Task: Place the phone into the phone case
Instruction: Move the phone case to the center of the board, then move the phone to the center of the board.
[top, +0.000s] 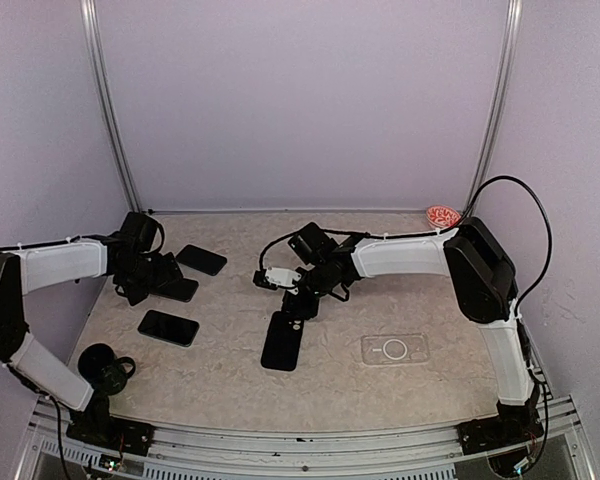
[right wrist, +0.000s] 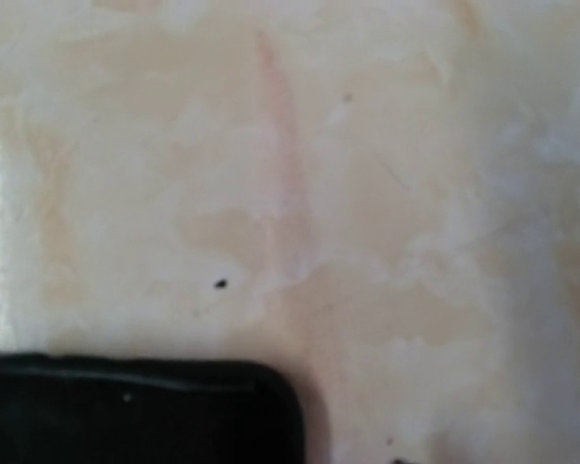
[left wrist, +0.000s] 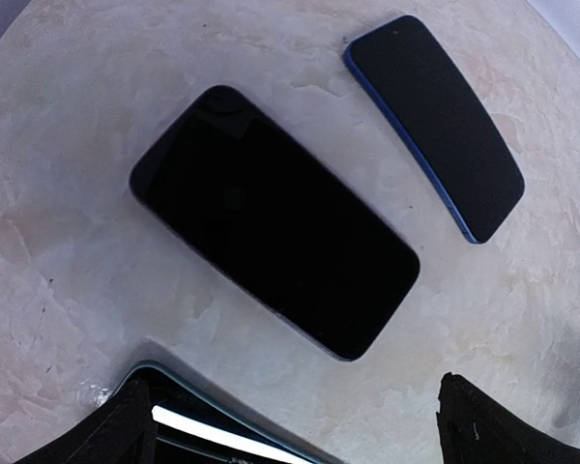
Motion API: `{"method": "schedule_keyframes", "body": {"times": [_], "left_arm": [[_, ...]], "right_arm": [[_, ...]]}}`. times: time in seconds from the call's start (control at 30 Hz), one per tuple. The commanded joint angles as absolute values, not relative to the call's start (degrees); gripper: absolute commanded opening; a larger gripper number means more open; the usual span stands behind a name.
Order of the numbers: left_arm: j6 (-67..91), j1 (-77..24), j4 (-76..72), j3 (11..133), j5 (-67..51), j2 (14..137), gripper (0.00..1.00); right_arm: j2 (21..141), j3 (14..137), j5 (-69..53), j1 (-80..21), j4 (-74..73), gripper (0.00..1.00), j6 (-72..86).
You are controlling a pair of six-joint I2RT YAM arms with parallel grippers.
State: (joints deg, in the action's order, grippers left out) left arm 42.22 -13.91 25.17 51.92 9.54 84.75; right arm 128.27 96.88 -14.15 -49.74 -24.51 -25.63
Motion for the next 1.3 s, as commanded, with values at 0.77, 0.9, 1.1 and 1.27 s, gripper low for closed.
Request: {"method": "schedule_keyframes", "body": {"times": [0.77,0.9,1.1,1.27], "left_arm": [[49.3,-8.7,22.5,39.5,8.9,85.1,0.99],[50.4,-8.7,23.3,38.8,8.3,86.4,0.99],[51.8,-9.0,20.1,35.0,6.2,86.6,0.99],[52.4,-11.7,18.6,34.9,5.7,87.3,0.99]], "right_arm": [[115.9,85.6,-21.2,-55.4,-9.5,0.74,-14.2],[115.7,85.4,-20.3,-56.0,-9.6,0.74,-14.4],[114.9,84.3,-20.8,-56.2,-8.7,0.75,-14.3],[115.1,84.1,-21.0,-56.3,-8.6,0.75,-14.1]]}}
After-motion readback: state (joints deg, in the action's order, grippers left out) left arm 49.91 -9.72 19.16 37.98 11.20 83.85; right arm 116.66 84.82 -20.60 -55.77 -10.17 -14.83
